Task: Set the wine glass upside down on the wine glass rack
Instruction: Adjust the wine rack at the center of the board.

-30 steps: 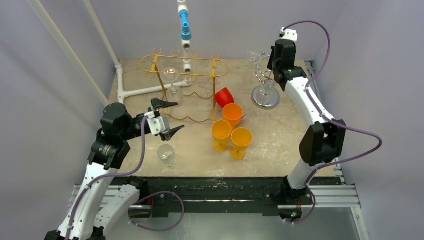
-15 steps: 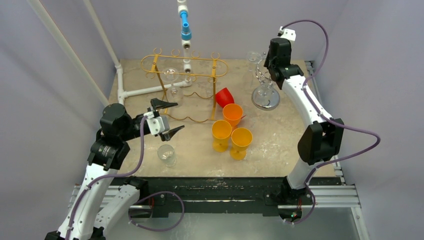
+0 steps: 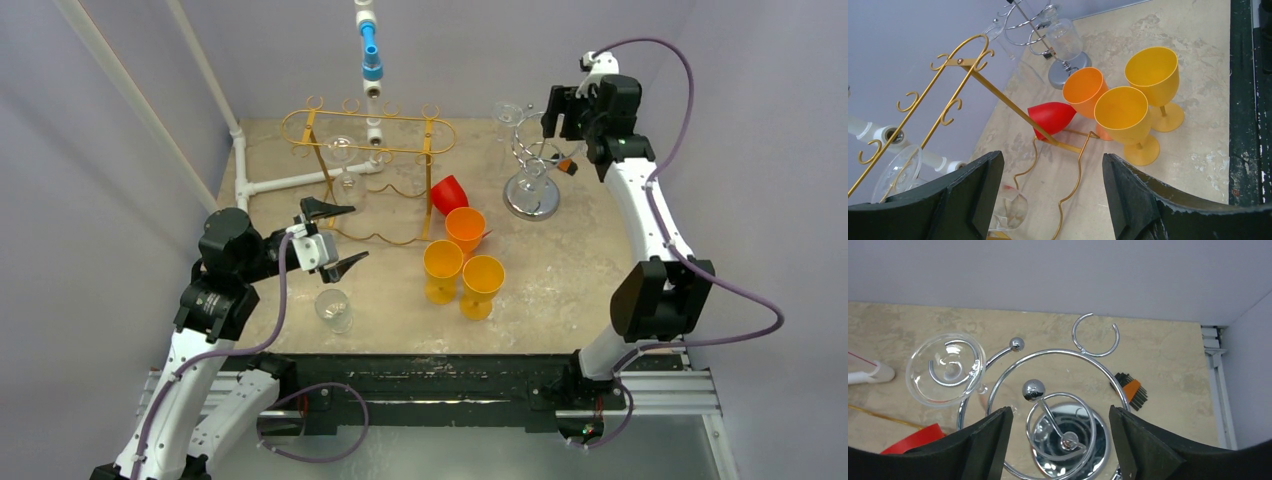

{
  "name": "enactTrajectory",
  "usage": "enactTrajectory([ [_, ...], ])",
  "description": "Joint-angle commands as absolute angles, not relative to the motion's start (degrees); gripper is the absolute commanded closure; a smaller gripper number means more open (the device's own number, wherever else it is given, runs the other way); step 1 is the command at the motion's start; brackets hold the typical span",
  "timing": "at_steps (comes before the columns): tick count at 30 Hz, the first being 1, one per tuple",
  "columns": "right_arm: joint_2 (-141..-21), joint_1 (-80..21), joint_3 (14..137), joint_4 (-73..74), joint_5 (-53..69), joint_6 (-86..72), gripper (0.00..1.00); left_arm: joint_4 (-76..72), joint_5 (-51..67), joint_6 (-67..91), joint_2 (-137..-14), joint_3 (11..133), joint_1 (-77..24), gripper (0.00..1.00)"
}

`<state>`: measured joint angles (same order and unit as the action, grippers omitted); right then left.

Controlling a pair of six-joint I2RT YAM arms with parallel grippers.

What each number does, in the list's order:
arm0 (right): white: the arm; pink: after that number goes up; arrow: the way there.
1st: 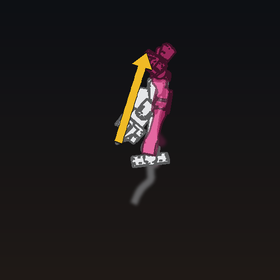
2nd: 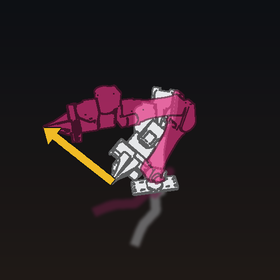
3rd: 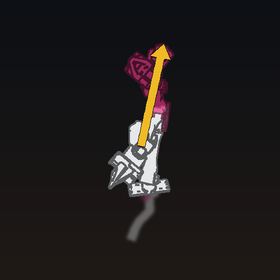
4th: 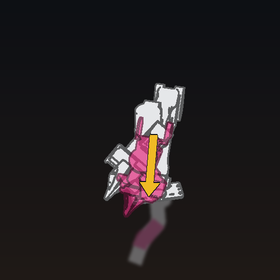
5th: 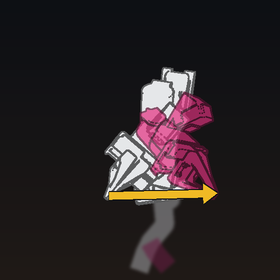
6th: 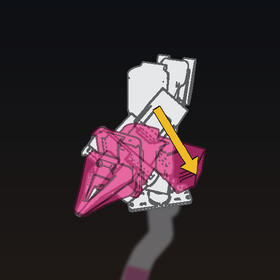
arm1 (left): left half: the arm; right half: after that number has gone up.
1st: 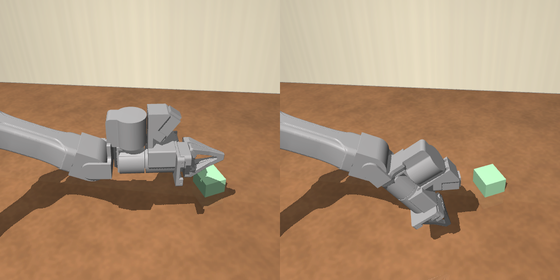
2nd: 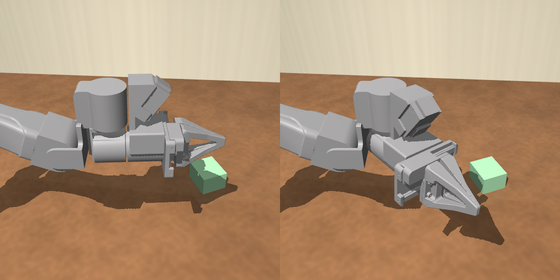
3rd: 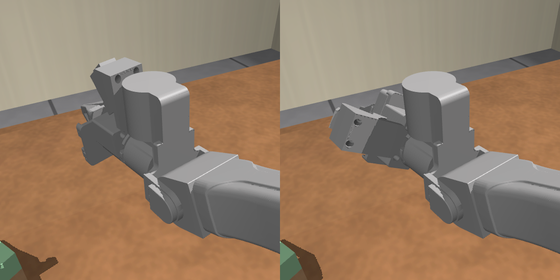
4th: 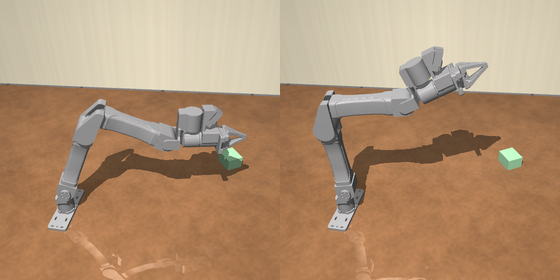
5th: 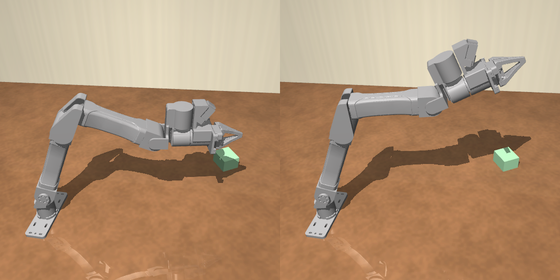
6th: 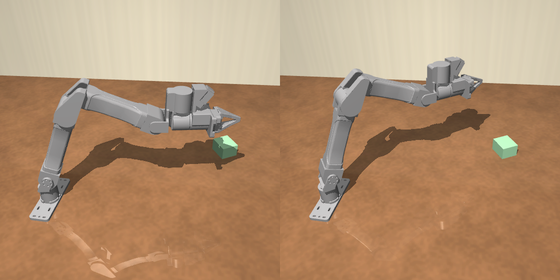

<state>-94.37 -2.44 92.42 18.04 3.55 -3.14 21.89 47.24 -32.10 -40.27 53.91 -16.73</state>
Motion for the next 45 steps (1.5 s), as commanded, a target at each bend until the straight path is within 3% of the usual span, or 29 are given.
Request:
enactTrajectory([
  [1, -91.88, -1.75, 91.10, 14.84, 15.11, 5.08, 0.24, 20.13, 47.61, -30.72, -40.64, 55.57, -16.52, 0.23],
  [17, -100.37, -1.33, 95.24, 14.81, 17.30, 5.89, 0.57, 21.77, 46.93, -32.08, -40.69, 55.67, -16.52, 0.23],
  [23, -100.80, -1.36, 94.94, 13.63, 16.26, 3.52, 0.99, 21.58, 46.68, -32.34, -40.54, 55.47, -16.52, 0.23],
  [32, -96.33, -2.98, 90.91, 8.94, 3.69, -2.21, 1.00, 21.14, 46.63, -32.30, -40.34, 55.19, -16.52, 0.23],
  [45, -94.91, -11.25, 88.64, 5.53, -25.49, -11.51, 1.00, 21.07, 46.75, -32.09, -39.84, 55.34, -16.52, 0.23],
])
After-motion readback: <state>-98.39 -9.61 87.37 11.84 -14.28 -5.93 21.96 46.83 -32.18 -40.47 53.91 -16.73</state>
